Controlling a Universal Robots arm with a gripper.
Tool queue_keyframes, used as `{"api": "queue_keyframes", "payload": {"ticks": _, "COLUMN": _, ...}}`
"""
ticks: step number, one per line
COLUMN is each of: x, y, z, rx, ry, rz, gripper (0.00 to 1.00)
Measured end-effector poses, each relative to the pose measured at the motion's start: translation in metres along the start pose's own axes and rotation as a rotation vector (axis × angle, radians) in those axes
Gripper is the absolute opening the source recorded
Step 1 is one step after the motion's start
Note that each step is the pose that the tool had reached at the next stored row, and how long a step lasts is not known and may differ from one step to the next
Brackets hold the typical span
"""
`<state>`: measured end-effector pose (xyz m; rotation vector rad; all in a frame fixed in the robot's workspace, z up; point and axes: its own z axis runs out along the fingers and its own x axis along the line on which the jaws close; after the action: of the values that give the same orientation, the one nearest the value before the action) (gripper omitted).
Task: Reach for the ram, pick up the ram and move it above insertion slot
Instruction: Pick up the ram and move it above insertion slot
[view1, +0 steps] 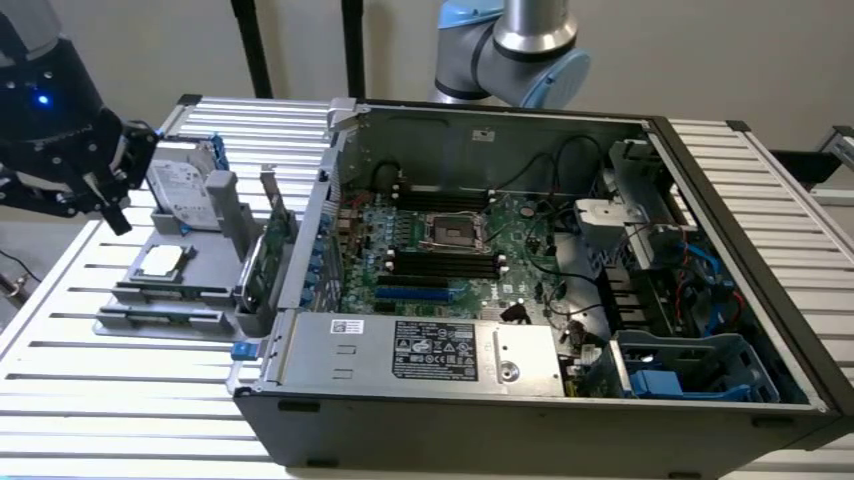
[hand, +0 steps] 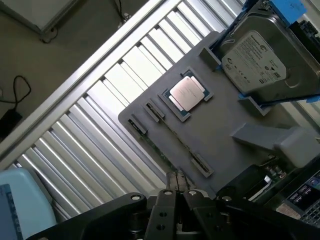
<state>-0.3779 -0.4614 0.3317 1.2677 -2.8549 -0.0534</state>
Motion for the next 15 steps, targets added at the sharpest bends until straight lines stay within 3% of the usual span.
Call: {"api": "queue_keyframes", "payload": {"ticks": 15, "x": 0.0, "y": 0.0, "z": 0.0001, "rx": 0.0006, "ry": 0.0104, "rz": -0.272, "gripper": 0.11}}
